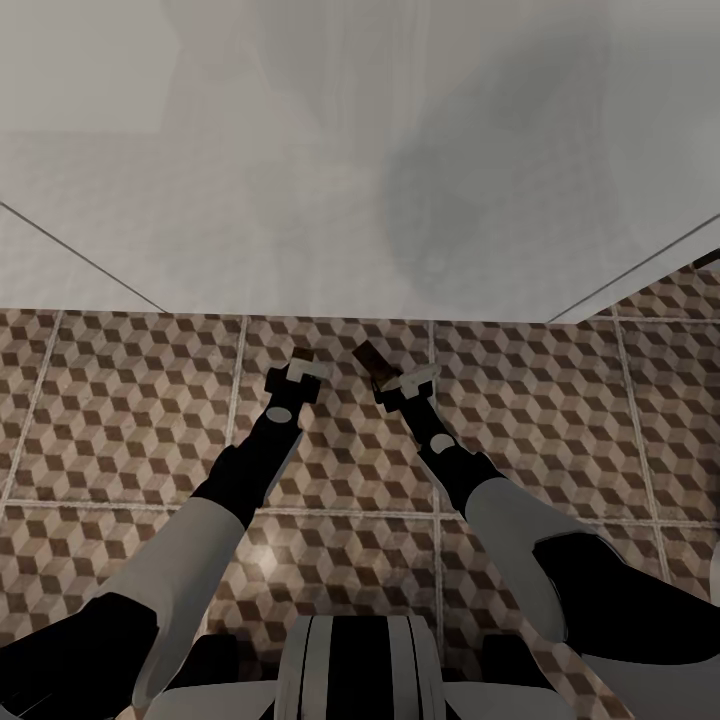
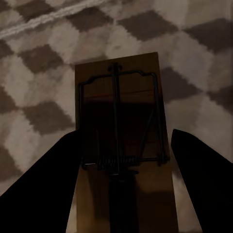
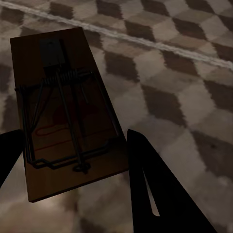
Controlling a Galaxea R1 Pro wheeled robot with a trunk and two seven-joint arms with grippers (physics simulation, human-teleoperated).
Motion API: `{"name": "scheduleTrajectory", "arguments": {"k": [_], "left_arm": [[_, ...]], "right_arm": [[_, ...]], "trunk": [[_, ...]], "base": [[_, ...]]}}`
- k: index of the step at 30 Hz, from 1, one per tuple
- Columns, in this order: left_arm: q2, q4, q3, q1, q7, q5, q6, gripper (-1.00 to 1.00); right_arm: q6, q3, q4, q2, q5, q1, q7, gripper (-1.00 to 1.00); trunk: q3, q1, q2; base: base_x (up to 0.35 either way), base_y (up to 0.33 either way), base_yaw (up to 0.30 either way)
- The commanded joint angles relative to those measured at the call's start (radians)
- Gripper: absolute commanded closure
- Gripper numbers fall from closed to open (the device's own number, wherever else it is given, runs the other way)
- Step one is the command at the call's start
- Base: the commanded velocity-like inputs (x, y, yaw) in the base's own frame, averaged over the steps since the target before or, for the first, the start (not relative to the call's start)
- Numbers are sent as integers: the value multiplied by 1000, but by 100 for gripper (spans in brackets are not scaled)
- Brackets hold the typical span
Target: Take the four mousetraps from the cabinet in the bathroom and place them on the bathroom floor. Make sure all four end up on the same floor surface, and ensure that at least two of them are either under or directly next to the same bathroom sink.
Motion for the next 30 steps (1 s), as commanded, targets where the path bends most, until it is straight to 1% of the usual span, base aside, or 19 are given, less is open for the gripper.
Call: {"name": "scheduleTrajectory", "arguments": {"k": [1, 9, 13, 20, 30], "left_arm": [[0, 0, -3, 0, 4, -9, 7, 100], [1, -2, -3, 0, 4, -10, -1, 100], [1, -3, -3, 0, 4, -11, -3, 100], [2, -1, -5, 0, 4, -11, -72, 100], [3, 2, -5, 0, 4, -11, -82, 100]], "right_arm": [[-3, 1, 1, 0, 2, -1, 0, 100], [-2, 1, 2, 0, 2, -1, 0, 100], [-2, 1, 7, 0, 2, -1, 0, 100], [-3, 1, 9, 0, 2, -1, 0, 100], [-2, 1, 9, 0, 2, -1, 0, 100]], "trunk": [[0, 0, 0], [0, 0, 0], [0, 0, 0], [0, 0, 0], [0, 0, 0]], "base": [[0, 0, 0], [1, 0, 0], [102, 0, 0], [163, 0, 0], [15, 0, 0]]}}
